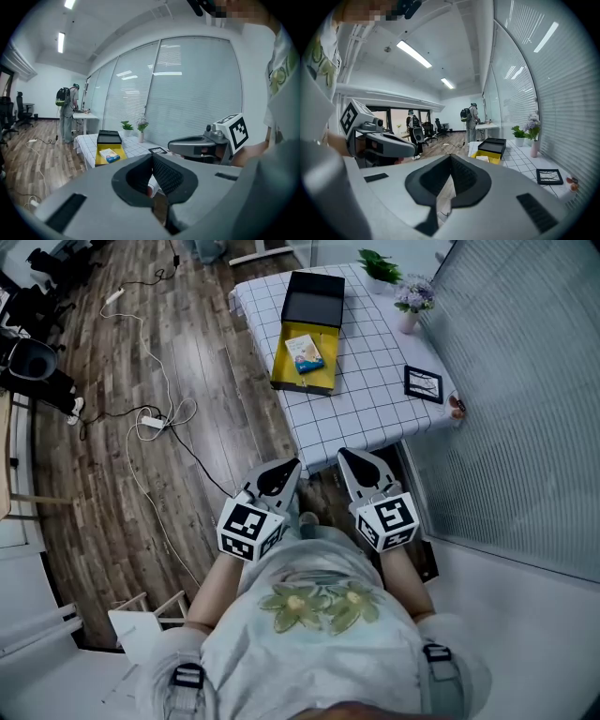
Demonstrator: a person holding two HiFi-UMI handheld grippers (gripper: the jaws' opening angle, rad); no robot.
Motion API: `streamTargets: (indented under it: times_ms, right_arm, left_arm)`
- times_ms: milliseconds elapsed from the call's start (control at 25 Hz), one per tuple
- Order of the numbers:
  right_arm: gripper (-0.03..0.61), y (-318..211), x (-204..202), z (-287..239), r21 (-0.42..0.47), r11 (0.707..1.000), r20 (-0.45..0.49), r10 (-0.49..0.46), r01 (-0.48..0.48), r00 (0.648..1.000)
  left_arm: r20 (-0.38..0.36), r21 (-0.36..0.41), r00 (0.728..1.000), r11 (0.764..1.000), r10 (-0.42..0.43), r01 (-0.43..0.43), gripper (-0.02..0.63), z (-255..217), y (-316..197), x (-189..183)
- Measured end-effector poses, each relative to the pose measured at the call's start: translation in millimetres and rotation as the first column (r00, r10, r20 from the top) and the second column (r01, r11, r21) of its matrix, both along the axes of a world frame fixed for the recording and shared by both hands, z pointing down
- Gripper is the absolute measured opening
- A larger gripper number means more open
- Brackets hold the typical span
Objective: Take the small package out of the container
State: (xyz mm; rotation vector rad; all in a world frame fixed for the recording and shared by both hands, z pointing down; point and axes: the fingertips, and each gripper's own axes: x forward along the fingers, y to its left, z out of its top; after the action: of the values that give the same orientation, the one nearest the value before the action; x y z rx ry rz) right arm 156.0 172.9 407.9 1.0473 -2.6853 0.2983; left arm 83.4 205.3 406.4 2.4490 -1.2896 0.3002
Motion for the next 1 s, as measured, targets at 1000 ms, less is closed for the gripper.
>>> streamTargets:
  times_ms: [1000]
  right_arm:
    - [0.081, -173.5, -63.2, 23.4, -0.075, 0.994, -0.092, 0.068, -0.075, 0.993]
  left_arm:
    - [-0.016, -0.039, 0.998, 0.998, 0.055, -0.055, 0.007, 19.8, -172.7, -75.7]
